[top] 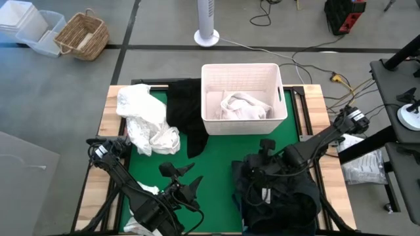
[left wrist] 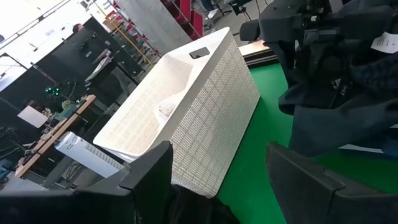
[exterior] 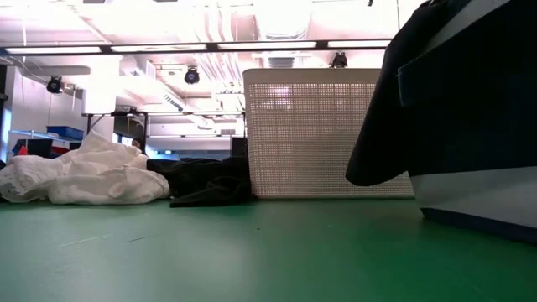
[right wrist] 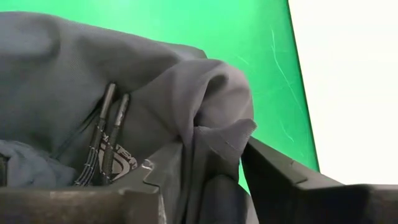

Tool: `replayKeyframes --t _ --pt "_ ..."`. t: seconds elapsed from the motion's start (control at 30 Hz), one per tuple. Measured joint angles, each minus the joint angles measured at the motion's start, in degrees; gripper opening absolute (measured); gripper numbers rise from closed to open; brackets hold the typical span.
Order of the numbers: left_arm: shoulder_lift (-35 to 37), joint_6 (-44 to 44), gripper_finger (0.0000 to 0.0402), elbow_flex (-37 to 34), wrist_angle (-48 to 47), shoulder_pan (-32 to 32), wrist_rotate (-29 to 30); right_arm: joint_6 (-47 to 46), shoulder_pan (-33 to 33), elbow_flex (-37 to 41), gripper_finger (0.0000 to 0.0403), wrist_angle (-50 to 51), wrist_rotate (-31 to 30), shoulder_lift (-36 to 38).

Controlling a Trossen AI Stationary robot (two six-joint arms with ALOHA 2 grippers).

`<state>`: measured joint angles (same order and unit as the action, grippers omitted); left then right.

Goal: Sort clothes
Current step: Put the black shorts into the blue laundry bin

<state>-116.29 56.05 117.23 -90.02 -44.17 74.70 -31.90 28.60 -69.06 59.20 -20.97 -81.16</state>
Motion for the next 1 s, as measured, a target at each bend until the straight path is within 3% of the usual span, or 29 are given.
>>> replayKeyframes --t 0.2,0.57,0.77,1.0 --pt "0.0 0.0 0.0233 0.0 0.0 0.0 0.0 -0.2 0.0 0.0 0.0138 0.4 0.0 0.4" --pt "0.0 0.0 0.0233 0.0 0.0 0.0 0.0 -0.2 0.0 -2.0 0.0016 1.4 0.0 1.6" --pt "0.0 0.0 0.0233 0.0 0.0 0.0 -0.1 -0.1 1.7 -5.9 0.0010 4.3 -0.1 2.7" --pt "0.0 0.0 0.0233 0.0 0.0 0.0 -0.2 -1.5 8.9 -15.2 0.0009 7.4 -2.2 4.7"
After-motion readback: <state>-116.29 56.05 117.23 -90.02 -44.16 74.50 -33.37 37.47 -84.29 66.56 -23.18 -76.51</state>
